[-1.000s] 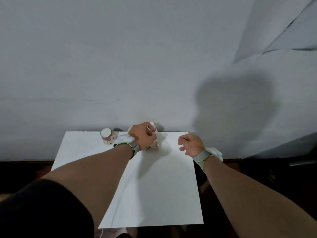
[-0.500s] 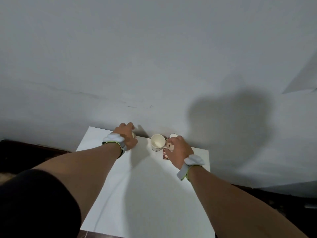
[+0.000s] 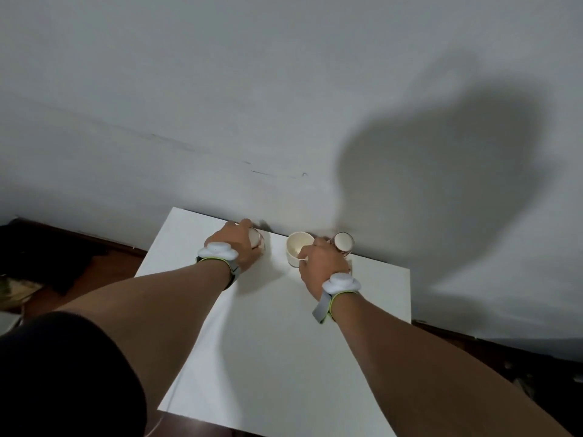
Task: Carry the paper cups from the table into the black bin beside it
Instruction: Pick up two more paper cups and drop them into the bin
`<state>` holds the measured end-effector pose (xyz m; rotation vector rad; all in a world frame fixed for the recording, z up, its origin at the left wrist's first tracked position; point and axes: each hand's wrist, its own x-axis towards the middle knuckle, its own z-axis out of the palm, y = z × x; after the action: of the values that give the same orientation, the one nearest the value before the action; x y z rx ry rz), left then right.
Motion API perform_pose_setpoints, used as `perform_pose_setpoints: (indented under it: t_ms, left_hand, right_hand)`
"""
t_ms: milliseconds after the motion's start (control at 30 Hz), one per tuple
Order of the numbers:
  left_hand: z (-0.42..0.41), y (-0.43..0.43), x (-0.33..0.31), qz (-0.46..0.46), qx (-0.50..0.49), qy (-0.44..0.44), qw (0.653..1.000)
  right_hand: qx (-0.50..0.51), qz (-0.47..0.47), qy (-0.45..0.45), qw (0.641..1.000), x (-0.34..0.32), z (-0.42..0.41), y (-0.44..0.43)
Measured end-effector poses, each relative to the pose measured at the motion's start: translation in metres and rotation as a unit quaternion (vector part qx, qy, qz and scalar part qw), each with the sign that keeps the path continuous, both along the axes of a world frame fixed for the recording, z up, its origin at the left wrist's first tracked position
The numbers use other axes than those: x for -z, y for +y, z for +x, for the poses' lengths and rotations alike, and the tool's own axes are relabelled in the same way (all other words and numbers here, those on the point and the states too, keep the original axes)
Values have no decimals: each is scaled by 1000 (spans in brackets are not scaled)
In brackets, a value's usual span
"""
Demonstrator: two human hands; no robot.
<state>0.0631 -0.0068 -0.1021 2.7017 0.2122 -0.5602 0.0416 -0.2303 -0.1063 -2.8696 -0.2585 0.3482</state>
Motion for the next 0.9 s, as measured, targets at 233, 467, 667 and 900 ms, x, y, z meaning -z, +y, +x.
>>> perform_pose_setpoints:
  t_ms: [233,467,667,900]
  left_hand:
    - [-33,20,-7,-5,-21,-20,1000]
    - [-78,39,-9,26,13,19,999]
    - [-98,32,-5,85,54,29,994]
    - [-81,0,-8,254,217,78,939]
  right_hand:
    - [-3,11,-39,999,-2,-45,14]
    - [-10,-16,-11,1000,1,-93,20]
    - [-24,-19,27,999,-1,-107,20]
    - [47,33,-74,996,0,-112,20]
